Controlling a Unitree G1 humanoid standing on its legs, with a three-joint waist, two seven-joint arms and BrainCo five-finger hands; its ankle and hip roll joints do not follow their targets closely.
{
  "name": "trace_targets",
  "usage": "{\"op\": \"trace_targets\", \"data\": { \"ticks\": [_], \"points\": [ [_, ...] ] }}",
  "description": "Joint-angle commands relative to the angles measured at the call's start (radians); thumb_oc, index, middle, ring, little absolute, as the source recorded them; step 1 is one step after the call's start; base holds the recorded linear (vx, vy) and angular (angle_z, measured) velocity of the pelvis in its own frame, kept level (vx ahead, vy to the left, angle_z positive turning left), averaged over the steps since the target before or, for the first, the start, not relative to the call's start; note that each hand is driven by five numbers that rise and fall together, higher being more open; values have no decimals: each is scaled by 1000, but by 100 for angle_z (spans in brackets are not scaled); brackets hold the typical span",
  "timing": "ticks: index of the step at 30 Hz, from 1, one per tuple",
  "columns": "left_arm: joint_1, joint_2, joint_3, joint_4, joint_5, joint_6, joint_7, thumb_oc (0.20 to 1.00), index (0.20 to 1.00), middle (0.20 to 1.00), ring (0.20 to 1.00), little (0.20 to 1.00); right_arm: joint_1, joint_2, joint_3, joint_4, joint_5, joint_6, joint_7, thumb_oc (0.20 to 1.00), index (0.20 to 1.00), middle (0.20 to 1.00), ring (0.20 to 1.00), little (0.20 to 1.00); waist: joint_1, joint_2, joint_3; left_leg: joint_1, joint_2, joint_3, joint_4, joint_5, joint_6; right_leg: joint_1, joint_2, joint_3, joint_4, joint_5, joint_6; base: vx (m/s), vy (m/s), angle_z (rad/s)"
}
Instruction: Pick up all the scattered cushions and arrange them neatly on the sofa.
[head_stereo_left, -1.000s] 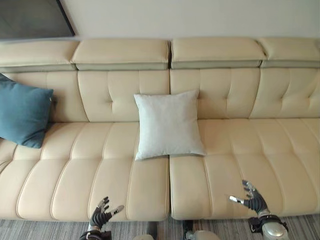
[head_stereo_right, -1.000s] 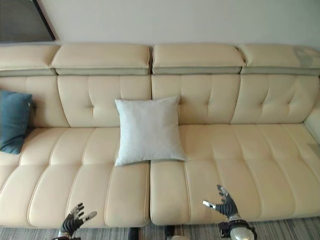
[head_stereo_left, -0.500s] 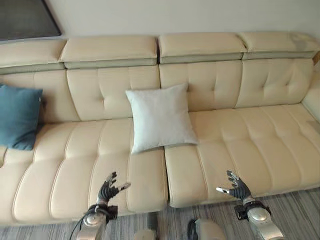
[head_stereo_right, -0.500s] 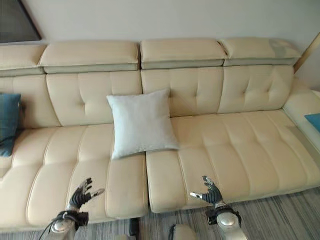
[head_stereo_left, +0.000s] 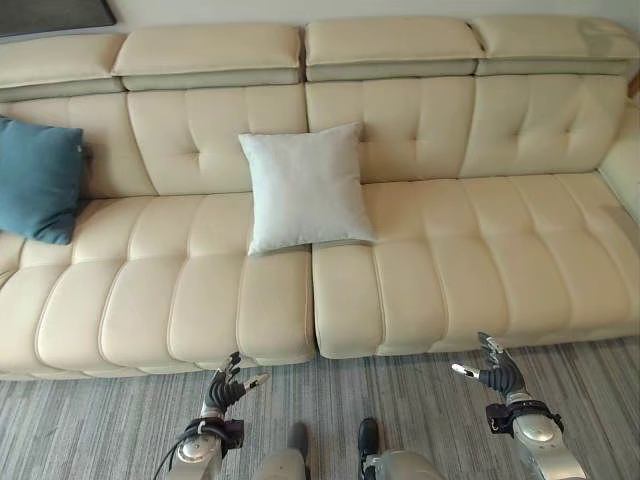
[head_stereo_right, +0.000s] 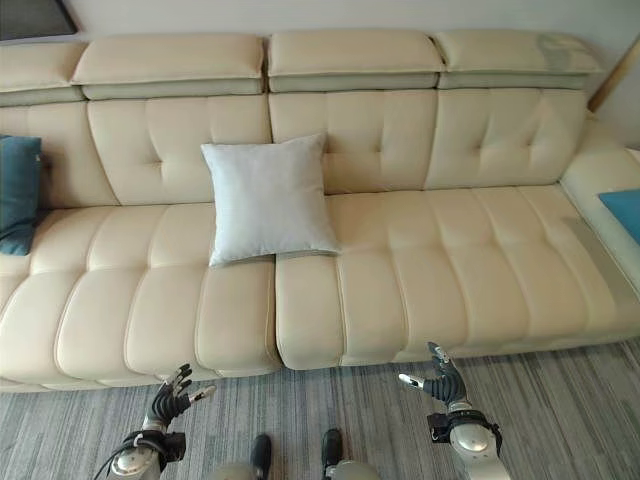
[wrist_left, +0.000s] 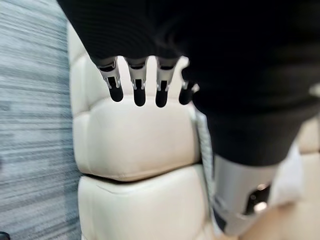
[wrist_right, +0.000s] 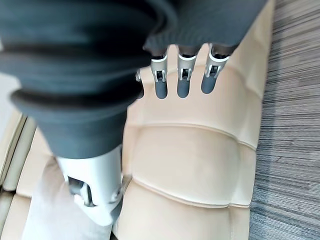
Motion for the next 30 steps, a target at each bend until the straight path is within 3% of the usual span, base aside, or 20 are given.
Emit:
{"op": "trace_targets", "data": {
  "ticks": [1,10,12,14,17,19,21,22,24,26,28,29,30],
  "points": [
    [7,33,7,-25,27,-47,3,1000,1000,1000,1000,1000,2,2,-16,-32,35,-51,-2,1000,1000,1000,1000,1000,6,-30,-59,-127,-35,20,123,-59,-14,64,-45,25,35,-147,91,63,70,-28],
    [16,49,-24,-74,55,-39,-22,1000,1000,1000,1000,1000,-5,18,-39,-29,77,-42,0,1000,1000,1000,1000,1000,-21,-22,-60,-79,-42,85,99,-89,18,36,-49,136,59,-119,117,5,80,-46],
    [6,49,-42,-89,56,-37,-27,1000,1000,1000,1000,1000,-32,26,-31,-26,90,-39,1,1000,1000,1000,1000,1000,-29,-19,-56,-76,-36,146,101,-104,32,-8,-40,183,86,-106,131,-27,78,-79],
    [-8,51,-51,-97,51,-35,-28,1000,1000,1000,1000,1000,-58,38,-22,-25,99,-39,-5,1000,1000,1000,1000,1000,-31,-16,-45,-74,-23,199,105,-114,38,-47,-39,179,117,-99,144,-47,18,-127],
    [-21,61,-56,-119,26,-30,-33,1000,1000,1000,1000,1000,-73,55,-6,-52,115,-41,-7,1000,1000,1000,1000,1000,-19,-10,-34,-71,10,283,116,-123,35,-89,-88,-1,162,-108,149,-42,-63,-176],
    [-10,66,-53,-138,24,-22,-39,1000,1000,1000,1000,1000,-62,63,4,-73,113,-41,0,1000,1000,1000,1000,1000,-7,-6,-32,-52,39,351,122,-130,32,-105,-142,-173,201,-123,130,39,-118,-129],
    [5,71,-46,-148,26,-15,-50,1000,1000,1000,1000,1000,-59,66,15,-86,106,-40,4,1000,1000,1000,1000,1000,12,-1,-39,-23,65,395,114,-150,19,-84,-184,-309,226,-152,132,105,-183,-154],
    [8,69,-49,-141,31,-10,-56,1000,1000,1000,1000,1000,-47,70,19,-101,102,-37,9,1000,1000,1000,1000,1000,8,-9,-43,-12,72,413,116,-152,14,-69,-187,-320,206,-153,129,108,-206,-156],
    [8,61,-47,-126,34,-9,-62,1000,1000,1000,1000,1000,-28,70,13,-105,106,-38,16,1000,1000,1000,1000,1000,-11,-14,-52,2,84,430,138,-155,1,-71,-173,-282,197,-154,128,191,-224,-95],
    [-1,52,-55,-116,31,-8,-64,1000,1000,1000,1000,1000,-6,62,0,-112,124,-49,15,1000,1000,1000,1000,1000,-29,-21,-49,-17,119,424,251,-151,-18,-38,-141,-241,150,-159,106,227,-352,-42],
    [-13,41,-64,-103,21,-8,-65,1000,1000,1000,1000,1000,-1,40,-4,-123,134,-49,10,1000,1000,1000,1000,1000,-35,-25,-32,-70,163,381,403,-120,-29,-3,-111,-212,119,-168,75,185,-290,6],
    [-24,36,-71,-91,18,-11,-55,1000,1000,1000,1000,1000,-6,31,2,-127,136,-52,8,1000,1000,1000,1000,1000,-28,-26,-20,-104,158,330,467,-95,-36,11,-94,-195,104,-173,62,94,-218,-27],
    [-30,34,-75,-84,13,-12,-51,1000,1000,1000,1000,1000,-13,27,6,-132,142,-47,7,1000,1000,1000,1000,1000,-20,-40,-14,-153,110,274,490,-86,-19,10,-94,-181,89,-157,50,114,-177,-67]
  ]
}}
